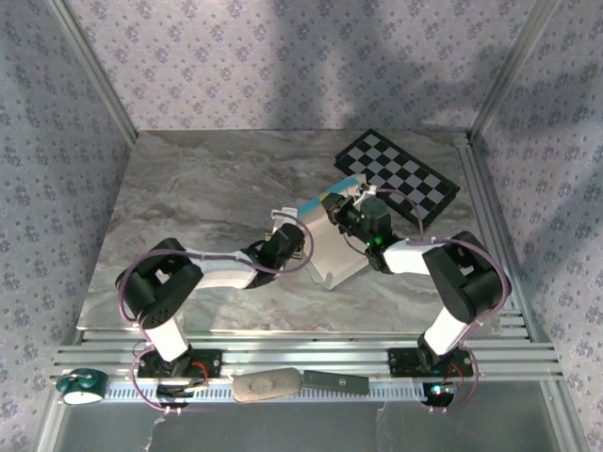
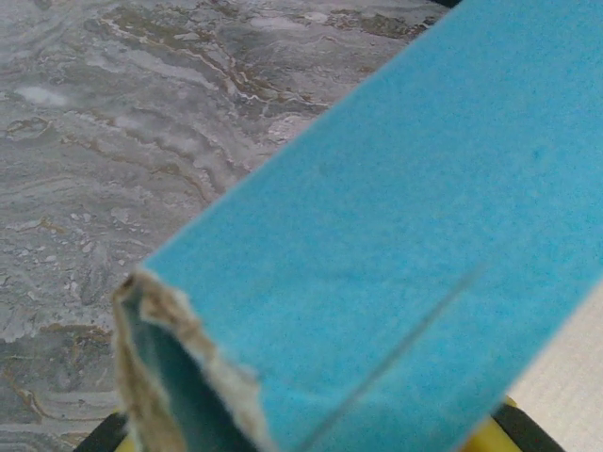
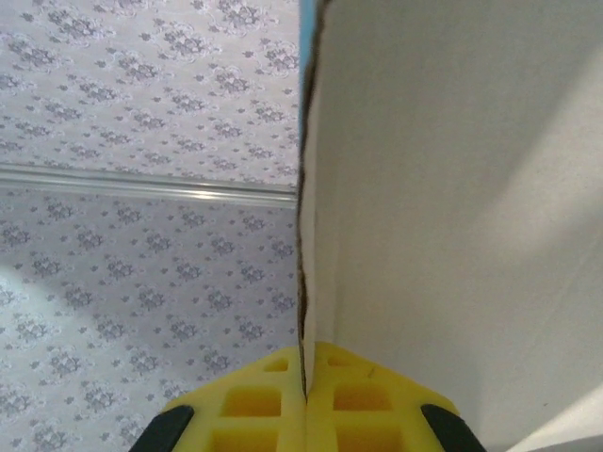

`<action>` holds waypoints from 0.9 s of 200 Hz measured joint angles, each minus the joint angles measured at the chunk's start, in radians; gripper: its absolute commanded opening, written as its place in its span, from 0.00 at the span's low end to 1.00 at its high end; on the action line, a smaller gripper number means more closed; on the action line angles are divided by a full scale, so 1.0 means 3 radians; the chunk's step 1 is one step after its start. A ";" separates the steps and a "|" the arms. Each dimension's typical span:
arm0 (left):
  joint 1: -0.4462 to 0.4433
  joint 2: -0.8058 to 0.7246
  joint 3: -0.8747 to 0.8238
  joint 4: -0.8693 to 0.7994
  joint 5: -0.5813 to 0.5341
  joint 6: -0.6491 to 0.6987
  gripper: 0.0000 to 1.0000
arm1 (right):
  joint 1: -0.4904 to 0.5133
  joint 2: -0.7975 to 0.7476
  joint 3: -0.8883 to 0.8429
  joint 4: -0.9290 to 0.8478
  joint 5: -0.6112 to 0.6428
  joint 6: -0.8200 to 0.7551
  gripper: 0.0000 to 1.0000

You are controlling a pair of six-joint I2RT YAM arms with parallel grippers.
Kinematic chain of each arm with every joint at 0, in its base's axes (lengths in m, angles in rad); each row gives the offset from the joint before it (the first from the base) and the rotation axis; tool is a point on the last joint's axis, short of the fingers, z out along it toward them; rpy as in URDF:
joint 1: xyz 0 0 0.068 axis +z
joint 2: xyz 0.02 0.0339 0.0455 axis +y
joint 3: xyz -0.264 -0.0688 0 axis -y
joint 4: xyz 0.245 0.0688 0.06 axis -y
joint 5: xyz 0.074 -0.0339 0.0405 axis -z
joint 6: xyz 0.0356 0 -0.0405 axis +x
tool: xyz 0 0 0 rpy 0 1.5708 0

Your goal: Fold the paper box

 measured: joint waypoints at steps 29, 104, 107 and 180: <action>0.0000 0.0043 0.0114 -0.0159 -0.0075 -0.0027 0.17 | 0.0027 0.0001 -0.0014 0.0032 0.0117 0.0074 0.00; 0.0022 0.0259 0.0523 -0.0636 -0.0367 -0.0149 0.00 | 0.0027 0.0074 -0.0014 0.0080 0.0270 0.0374 0.00; 0.0022 0.0273 0.0547 -0.0664 -0.0387 -0.0149 0.00 | 0.0027 0.0074 -0.0014 0.0080 0.0278 0.0376 0.00; 0.0041 0.0453 0.0835 -0.0958 -0.0491 -0.0136 0.25 | 0.0029 0.0074 -0.0013 -0.0008 0.0354 0.0600 0.00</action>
